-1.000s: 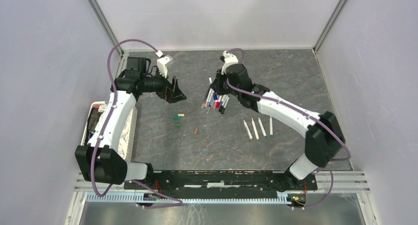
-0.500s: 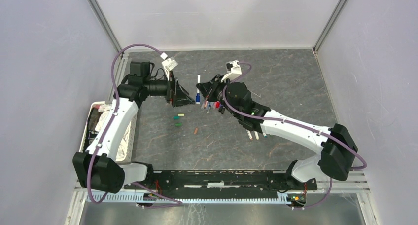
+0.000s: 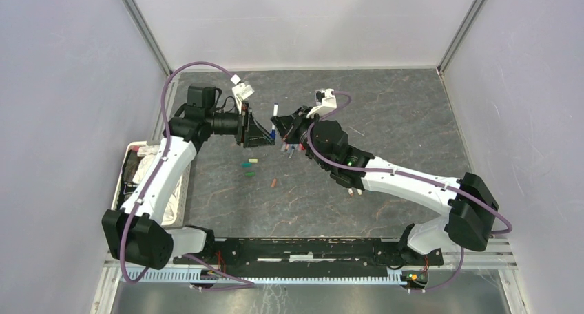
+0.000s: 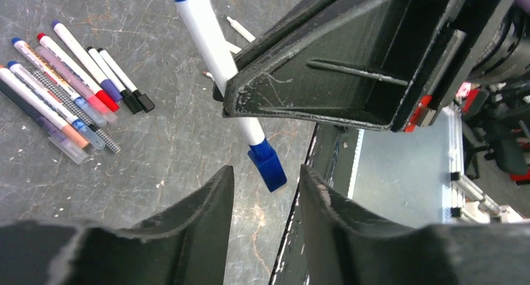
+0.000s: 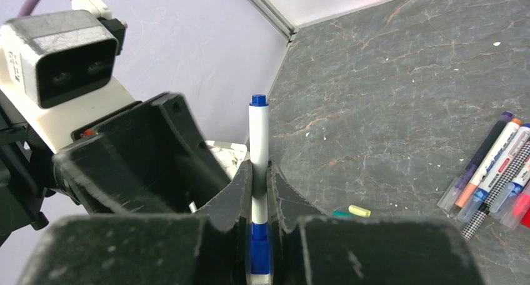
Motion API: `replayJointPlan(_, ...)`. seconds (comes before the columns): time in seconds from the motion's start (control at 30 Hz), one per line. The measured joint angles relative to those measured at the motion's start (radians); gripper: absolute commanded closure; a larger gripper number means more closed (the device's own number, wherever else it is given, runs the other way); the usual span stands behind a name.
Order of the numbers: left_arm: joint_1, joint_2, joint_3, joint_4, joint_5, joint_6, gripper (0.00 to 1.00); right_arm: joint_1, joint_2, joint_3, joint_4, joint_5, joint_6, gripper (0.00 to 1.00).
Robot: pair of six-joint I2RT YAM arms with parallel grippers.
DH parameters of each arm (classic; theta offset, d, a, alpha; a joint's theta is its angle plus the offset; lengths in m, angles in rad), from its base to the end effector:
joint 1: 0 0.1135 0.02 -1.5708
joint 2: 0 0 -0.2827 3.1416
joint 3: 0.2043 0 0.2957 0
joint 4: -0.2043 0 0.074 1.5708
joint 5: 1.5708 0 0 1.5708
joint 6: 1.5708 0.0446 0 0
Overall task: Open the pen caps
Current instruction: Pick up the pen from the center of the board.
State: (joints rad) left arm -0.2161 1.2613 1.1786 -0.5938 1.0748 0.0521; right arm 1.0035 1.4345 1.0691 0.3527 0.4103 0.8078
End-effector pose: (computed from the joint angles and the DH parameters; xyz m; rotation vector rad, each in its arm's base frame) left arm 0.2862 -0.1030 0.3590 0.8436 1.9281 -1.2813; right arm 0.2237 0.3180 0.3447 0.1769 1.6823 1.0745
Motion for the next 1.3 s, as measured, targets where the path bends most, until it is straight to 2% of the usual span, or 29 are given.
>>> replayJointPlan(0.07, -0.001, 0.006, 0.000, 0.000, -0.002, 0.005, 0.88, 0.003, 0.001, 0.000, 0.004, 0.010, 0.000, 1.00)
replayJointPlan(0.1, -0.002, 0.008, -0.001, -0.002, -0.001, 0.002, 0.92, 0.003, 0.001, 0.000, 0.006, 0.015, -0.001, 1.00)
replayJointPlan(0.2, -0.003, 0.010, -0.002, -0.002, -0.010, 0.004, 0.89, 0.006, 0.001, 0.000, 0.005, 0.031, -0.002, 1.00)
replayJointPlan(0.4, -0.013, 0.021, -0.002, -0.002, -0.018, 0.003, 0.58, 0.023, 0.011, 0.000, 0.006, 0.067, -0.010, 1.00)
replayJointPlan(0.47, -0.024, 0.027, -0.002, -0.002, -0.020, 0.004, 0.56, 0.029, 0.017, 0.000, 0.009, 0.067, -0.008, 1.00)
replayJointPlan(0.53, -0.039, 0.032, -0.002, -0.001, -0.024, 0.004, 0.61, 0.039, 0.024, 0.001, 0.009, 0.067, -0.008, 1.00)
replayJointPlan(0.6, -0.052, 0.034, -0.004, -0.001, -0.029, 0.005, 0.75, 0.048, 0.028, 0.002, 0.009, 0.068, -0.008, 1.00)
replayJointPlan(0.67, -0.056, 0.034, -0.007, -0.001, -0.047, 0.006, 0.83, 0.051, 0.028, 0.004, 0.008, 0.074, -0.010, 1.00)
replayJointPlan(0.9, -0.061, 0.029, -0.012, -0.011, -0.122, 0.045, 0.81, 0.065, 0.028, 0.005, -0.011, 0.121, -0.021, 1.00)
replayJointPlan(0.93, -0.061, 0.026, -0.014, -0.012, -0.134, 0.055, 0.84, 0.067, 0.028, 0.006, -0.016, 0.125, -0.023, 0.98)
replayJointPlan(1.0, -0.064, 0.016, -0.021, -0.017, -0.157, 0.075, 0.97, 0.071, 0.028, 0.008, -0.029, 0.131, -0.027, 0.84)
replayJointPlan(1.07, -0.067, 0.007, -0.026, -0.023, -0.180, 0.097, 0.98, 0.075, 0.028, 0.010, -0.040, 0.133, -0.029, 0.69)
replayJointPlan(1.13, -0.068, -0.002, -0.027, -0.039, -0.212, 0.134, 0.98, 0.076, 0.028, 0.018, -0.057, 0.136, -0.032, 0.58)
replayJointPlan(1.3, -0.067, -0.015, -0.027, -0.114, -0.272, 0.296, 0.98, 0.041, 0.028, 0.109, -0.171, 0.093, -0.058, 0.48)
